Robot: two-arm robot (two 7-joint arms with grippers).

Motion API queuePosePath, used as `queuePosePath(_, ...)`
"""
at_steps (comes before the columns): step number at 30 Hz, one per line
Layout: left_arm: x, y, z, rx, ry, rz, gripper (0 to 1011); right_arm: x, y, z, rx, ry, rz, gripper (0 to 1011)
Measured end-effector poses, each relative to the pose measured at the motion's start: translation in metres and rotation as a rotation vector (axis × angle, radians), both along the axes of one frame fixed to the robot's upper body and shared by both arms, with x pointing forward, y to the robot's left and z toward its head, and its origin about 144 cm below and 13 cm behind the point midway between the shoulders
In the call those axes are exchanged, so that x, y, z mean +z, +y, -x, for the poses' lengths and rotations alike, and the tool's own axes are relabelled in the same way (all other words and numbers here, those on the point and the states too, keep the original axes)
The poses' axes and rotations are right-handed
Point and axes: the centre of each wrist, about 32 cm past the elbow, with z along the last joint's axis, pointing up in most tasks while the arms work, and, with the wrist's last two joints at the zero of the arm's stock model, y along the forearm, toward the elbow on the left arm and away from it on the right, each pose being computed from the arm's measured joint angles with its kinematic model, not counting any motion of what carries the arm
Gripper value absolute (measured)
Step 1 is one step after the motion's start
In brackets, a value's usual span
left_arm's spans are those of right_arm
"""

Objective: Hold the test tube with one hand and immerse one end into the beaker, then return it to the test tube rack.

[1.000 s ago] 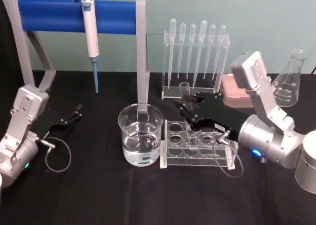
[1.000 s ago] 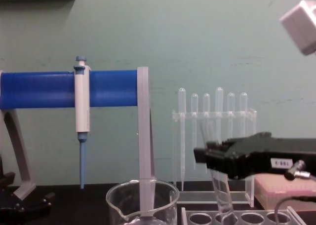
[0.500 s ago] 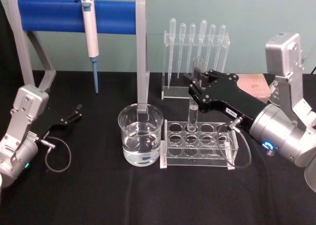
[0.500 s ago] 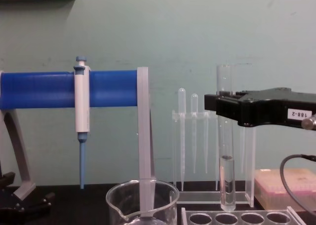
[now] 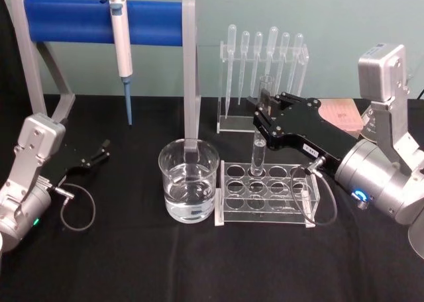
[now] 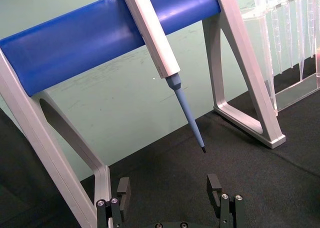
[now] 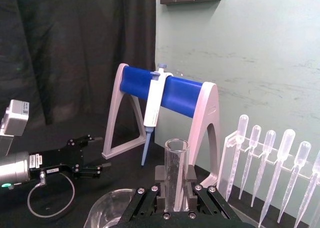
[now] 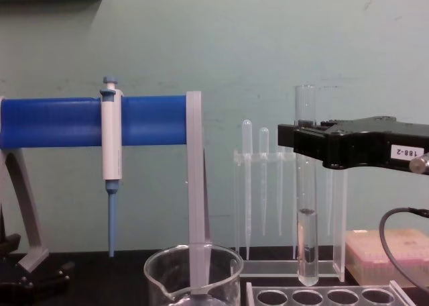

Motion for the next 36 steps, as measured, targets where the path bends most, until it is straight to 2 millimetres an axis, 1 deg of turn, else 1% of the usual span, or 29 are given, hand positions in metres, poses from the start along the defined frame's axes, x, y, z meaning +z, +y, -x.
queuePosePath(36, 0.0000, 0.0000, 0.0000, 0.000, 0.000, 0.000, 1000, 0.0000, 0.0000, -0.0005, 0.001, 0.003, 0.005, 225)
